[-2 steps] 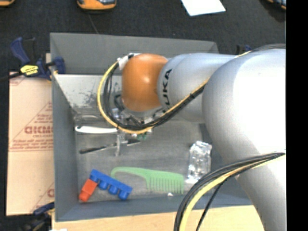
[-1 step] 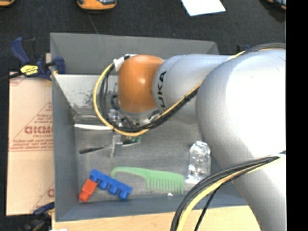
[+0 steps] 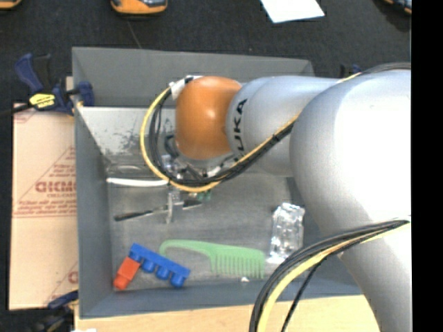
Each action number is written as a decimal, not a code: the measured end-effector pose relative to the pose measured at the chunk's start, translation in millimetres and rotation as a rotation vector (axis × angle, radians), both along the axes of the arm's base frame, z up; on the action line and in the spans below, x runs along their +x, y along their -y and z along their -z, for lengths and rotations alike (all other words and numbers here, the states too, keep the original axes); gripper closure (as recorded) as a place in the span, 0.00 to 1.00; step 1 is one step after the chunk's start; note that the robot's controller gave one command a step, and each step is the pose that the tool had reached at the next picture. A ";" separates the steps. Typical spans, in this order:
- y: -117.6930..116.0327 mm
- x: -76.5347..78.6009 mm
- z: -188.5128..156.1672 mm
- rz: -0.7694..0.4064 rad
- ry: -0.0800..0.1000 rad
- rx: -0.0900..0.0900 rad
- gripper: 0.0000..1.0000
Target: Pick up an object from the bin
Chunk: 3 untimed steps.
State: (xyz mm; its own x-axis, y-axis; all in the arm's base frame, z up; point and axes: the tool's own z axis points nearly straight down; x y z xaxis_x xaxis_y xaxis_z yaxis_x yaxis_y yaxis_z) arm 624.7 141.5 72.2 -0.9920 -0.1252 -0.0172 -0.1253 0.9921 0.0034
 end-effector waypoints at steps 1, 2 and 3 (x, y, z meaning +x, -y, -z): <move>-9.9 -2.4 -0.9 0.064 -0.001 0.004 1.00; -9.9 -2.4 -0.9 0.065 -0.001 0.004 1.00; -8.9 -4.6 -35.1 0.066 -0.008 0.003 1.00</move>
Offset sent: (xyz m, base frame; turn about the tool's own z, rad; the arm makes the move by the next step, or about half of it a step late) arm 0.0000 0.0000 0.0000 0.0000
